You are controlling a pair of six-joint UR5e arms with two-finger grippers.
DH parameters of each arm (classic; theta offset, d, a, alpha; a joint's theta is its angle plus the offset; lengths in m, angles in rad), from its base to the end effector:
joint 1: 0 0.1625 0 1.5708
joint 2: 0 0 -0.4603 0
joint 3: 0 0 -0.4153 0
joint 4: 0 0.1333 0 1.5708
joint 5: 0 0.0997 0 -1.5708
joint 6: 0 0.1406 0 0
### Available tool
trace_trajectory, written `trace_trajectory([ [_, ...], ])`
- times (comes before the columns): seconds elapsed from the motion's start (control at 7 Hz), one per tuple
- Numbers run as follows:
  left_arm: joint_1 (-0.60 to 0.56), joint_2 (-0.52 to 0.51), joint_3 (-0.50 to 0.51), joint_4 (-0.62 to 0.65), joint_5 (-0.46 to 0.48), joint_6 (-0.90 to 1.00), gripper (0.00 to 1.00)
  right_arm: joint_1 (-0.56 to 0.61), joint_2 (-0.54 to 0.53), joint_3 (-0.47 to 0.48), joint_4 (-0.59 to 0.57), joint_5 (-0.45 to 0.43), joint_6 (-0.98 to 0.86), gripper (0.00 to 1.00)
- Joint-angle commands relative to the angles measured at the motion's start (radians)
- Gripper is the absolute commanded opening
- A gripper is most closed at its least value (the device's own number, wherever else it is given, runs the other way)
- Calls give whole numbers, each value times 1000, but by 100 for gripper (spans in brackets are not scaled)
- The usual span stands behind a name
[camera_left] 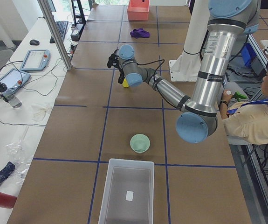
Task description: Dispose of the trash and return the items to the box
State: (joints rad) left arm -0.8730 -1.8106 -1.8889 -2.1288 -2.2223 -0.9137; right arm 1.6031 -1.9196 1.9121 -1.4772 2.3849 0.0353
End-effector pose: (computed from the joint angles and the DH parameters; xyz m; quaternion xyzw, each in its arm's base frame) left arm 0.3525 -0.4951 0.3493 0.1516 0.5499 0.0819 0.8173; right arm 0.0429 -0.3644 0.6858 0.0389 -0.3956 0.0140 0.9175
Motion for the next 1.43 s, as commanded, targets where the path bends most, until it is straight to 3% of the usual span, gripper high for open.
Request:
trace_trajectory([
  [0.0,89,-90,63,90,134,-37,98,0,-1,-2,0,0,0,100],
  [0.14,145,-122,82,137,172,-37,98,0,-2,-2,0,0,0,100],
  [0.86,183,-194,197,142,219,-33,96,1,-19,-10,3,5,0,100],
  [1.29,233,-194,226,136,253,-25,86,1,-22,-13,3,5,0,100],
])
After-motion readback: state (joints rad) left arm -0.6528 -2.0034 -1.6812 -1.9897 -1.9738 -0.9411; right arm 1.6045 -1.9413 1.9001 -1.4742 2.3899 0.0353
